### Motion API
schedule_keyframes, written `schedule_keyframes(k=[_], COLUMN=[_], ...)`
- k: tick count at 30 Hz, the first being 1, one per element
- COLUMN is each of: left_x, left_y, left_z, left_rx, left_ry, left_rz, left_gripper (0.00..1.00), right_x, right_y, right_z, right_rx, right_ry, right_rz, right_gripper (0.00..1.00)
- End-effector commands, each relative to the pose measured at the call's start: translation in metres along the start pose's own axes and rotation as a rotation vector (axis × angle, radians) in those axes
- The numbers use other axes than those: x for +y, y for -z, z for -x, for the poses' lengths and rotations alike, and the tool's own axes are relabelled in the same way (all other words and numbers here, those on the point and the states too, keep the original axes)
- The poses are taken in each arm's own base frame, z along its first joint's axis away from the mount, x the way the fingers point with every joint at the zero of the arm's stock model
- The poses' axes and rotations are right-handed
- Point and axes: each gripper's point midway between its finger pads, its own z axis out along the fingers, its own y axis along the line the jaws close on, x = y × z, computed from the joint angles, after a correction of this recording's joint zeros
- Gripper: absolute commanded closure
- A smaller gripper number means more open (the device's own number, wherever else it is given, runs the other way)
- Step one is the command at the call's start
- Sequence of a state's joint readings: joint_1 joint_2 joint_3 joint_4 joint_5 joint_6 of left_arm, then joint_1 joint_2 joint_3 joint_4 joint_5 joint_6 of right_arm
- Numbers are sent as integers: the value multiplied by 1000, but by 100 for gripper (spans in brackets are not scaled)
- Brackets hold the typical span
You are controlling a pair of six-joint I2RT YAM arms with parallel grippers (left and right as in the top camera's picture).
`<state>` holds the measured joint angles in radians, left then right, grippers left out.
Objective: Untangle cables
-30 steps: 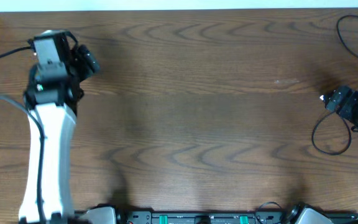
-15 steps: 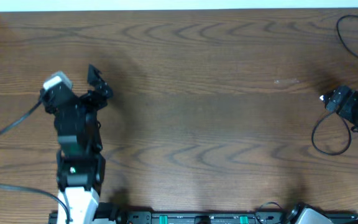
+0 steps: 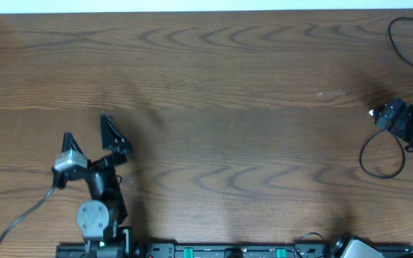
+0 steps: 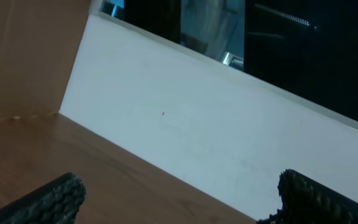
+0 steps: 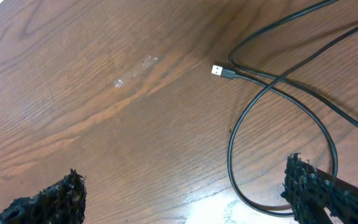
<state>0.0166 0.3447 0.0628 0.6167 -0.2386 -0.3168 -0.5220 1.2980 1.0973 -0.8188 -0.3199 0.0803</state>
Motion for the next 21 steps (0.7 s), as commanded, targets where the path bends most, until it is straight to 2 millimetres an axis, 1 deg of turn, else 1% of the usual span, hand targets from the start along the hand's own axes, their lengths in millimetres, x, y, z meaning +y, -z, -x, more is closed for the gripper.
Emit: schedule_keyframes(k=[1,5,7,12,14,18,21], left_x=[5,10,14,28,31,34,34], left_y=[12,16,18,23,26,30,32], left_z=[1,-3,-10,-34,-40,-52,-65], left_rx=[-47,-24,3,104,132,184,243], left_ry=[9,-1,-12,-47,-55,-69,-81], left_rz=[-9,7,23,69,78,79,68], left_gripper=[0,0,0,0,0,0,0], right_x=[3,3,3,3,3,3,3], right_y=[1,1,1,1,1,1,1], right_z=[0,0,0,0,0,0,0], right_rx=[0,0,0,0,0,0,0], right_ry=[-5,-5,-5,-5,-5,-5,-5], right_rz=[10,10,10,10,10,10,10], right_gripper=[1,1,1,1,1,1,1])
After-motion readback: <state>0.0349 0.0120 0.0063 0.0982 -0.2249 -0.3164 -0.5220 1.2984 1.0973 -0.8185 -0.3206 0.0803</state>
